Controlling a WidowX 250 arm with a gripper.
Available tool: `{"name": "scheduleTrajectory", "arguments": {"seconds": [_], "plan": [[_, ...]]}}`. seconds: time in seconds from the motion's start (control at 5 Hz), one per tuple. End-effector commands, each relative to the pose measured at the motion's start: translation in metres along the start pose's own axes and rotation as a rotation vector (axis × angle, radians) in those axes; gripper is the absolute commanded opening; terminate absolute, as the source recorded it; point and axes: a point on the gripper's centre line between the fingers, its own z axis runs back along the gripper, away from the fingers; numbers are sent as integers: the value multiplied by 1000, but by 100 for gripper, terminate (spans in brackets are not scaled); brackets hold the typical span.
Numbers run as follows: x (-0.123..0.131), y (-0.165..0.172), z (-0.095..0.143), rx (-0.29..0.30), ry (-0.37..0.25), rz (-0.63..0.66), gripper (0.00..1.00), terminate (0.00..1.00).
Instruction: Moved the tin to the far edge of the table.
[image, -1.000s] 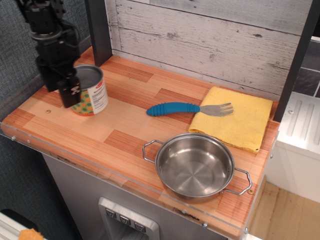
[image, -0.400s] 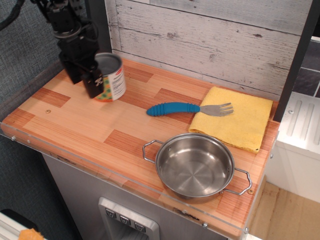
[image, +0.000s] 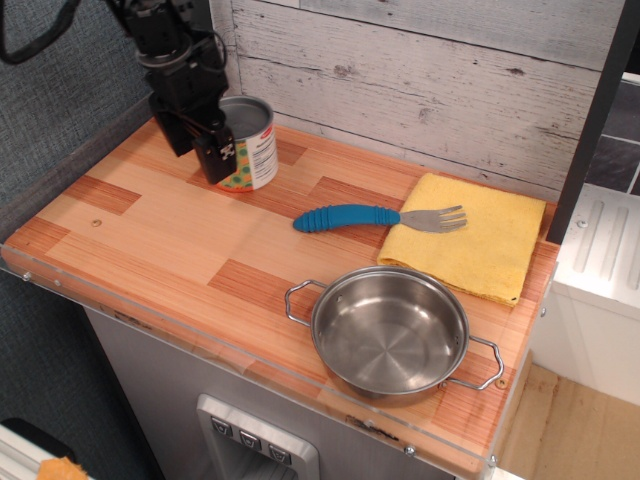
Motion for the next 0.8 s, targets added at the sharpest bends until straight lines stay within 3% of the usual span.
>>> {"name": "scheduleTrajectory", "arguments": {"seconds": [0.0,0.6], "plan": [[1,0,28,48,-16,-1,100,0],[-45,-9,71,77,91,218,100,0]]}}
